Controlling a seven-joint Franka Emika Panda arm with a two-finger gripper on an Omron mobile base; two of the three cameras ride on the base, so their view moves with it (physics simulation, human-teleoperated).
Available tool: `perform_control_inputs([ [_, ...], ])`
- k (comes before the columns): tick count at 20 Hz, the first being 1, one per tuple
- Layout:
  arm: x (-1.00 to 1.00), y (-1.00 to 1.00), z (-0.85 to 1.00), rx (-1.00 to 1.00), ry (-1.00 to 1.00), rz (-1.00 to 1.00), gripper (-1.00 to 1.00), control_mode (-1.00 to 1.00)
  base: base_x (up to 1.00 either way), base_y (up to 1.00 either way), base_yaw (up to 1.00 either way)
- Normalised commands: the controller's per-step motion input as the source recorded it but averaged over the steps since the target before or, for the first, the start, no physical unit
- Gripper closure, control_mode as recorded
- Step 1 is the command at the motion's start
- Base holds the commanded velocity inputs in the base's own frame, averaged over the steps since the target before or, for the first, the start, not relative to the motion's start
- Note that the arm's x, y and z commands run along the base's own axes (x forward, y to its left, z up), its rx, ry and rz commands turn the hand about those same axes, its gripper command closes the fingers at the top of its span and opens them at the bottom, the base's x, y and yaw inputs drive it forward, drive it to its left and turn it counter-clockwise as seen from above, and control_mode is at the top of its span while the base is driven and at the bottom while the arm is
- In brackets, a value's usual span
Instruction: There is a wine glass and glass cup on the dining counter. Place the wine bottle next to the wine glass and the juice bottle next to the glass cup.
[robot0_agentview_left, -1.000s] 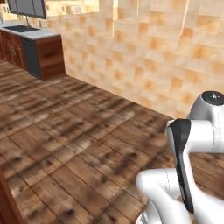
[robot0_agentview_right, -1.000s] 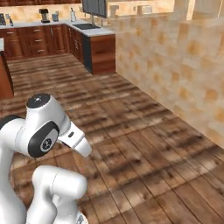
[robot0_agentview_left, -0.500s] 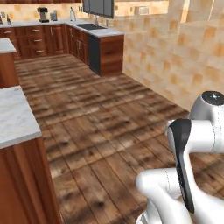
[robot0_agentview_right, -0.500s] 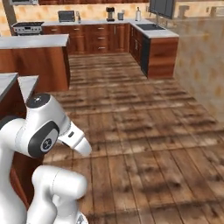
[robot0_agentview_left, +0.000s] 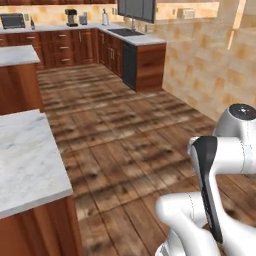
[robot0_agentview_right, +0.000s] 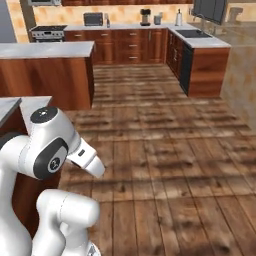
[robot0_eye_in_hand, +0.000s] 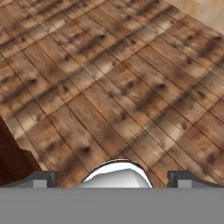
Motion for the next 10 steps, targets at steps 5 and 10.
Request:
perform_control_inputs([
  [5, 0.00, 0.00, 0.00, 0.00, 0.00, 0.00, -1.00, 1.00, 0.93, 0.00, 0.12],
  [10, 0.00, 0.00, 0.00, 0.00, 0.00, 0.00, -1.00, 1.00, 0.93, -0.03, 0.10],
])
